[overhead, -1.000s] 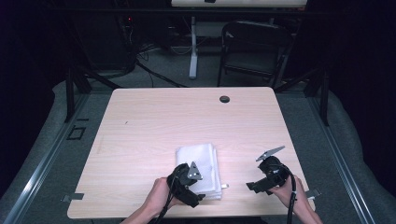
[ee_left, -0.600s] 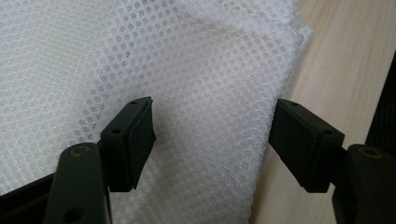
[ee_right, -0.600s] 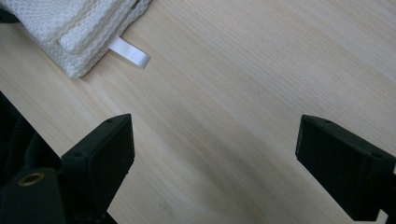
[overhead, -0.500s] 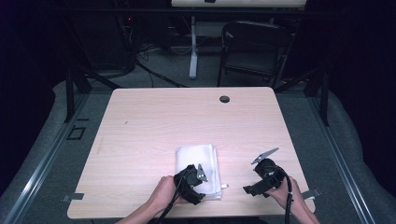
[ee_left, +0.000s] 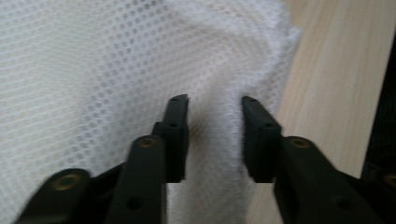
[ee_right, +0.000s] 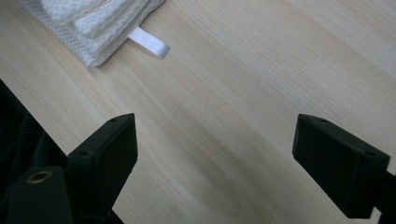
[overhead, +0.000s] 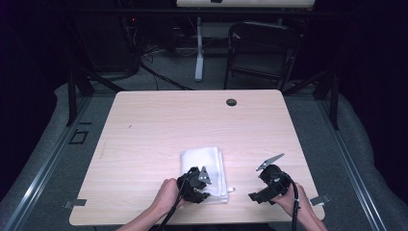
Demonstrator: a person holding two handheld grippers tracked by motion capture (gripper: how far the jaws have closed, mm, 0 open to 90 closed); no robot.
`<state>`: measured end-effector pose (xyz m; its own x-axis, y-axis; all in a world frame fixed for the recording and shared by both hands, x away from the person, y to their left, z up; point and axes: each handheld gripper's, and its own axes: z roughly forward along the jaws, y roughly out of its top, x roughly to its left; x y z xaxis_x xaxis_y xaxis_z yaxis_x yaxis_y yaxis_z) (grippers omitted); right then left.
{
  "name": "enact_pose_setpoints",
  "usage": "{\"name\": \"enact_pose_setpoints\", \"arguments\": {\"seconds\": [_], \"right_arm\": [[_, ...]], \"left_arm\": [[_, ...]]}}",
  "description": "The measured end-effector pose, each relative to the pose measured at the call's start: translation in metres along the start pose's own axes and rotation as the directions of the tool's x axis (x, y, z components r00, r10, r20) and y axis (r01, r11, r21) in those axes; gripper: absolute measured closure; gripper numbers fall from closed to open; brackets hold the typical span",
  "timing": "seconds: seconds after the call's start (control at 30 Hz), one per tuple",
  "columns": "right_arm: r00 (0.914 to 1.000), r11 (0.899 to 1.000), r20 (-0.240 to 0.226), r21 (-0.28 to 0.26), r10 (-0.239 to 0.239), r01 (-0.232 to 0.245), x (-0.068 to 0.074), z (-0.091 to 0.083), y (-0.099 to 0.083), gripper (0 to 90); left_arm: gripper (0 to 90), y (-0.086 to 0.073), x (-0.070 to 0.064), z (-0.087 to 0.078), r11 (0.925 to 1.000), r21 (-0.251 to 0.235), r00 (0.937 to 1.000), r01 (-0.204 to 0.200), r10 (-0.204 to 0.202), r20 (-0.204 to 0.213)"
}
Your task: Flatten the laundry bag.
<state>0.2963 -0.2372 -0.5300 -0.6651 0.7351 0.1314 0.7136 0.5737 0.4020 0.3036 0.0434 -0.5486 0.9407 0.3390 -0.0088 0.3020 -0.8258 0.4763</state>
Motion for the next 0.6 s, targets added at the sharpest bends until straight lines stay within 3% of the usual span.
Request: {"name": "enact_pose_setpoints", "arguments": {"seconds": [0.03,0.23,0.3,0.4,0.6], "right_arm": [[0.9999,1.000,-0.013,-0.006,0.006,-0.006,0.0011,0.0012,0.0002,13.8],[0.9997,1.000,0.014,0.009,-0.022,0.022,0.0026,-0.0020,0.0014,14.2],[1.0000,1.000,-0.005,-0.005,-0.008,0.008,0.0026,-0.0018,0.0019,14.3],[0.9999,1.000,-0.006,0.023,-0.016,0.016,0.0005,0.0001,0.0016,14.4],[0.9998,1.000,-0.003,-0.001,-0.021,0.021,0.0053,-0.0008,0.0018,15.1]], "left_arm": [[67.3,0.0001,0.0007,0.0000,1.0000,0.000,1.0000,-0.001,0.001,0.001],[70.1,-0.0009,0.0037,-0.0019,0.9999,-0.010,0.9993,0.011,-0.011,0.035],[69.3,-0.0015,0.0061,-0.0030,0.9988,-0.027,0.9976,0.041,-0.040,0.057],[66.9,-0.0013,0.0081,-0.0058,0.9978,-0.037,0.9958,0.055,-0.052,0.075],[69.8,-0.0009,0.0069,-0.0031,0.9993,-0.004,0.9973,0.037,-0.037,0.063]]}}
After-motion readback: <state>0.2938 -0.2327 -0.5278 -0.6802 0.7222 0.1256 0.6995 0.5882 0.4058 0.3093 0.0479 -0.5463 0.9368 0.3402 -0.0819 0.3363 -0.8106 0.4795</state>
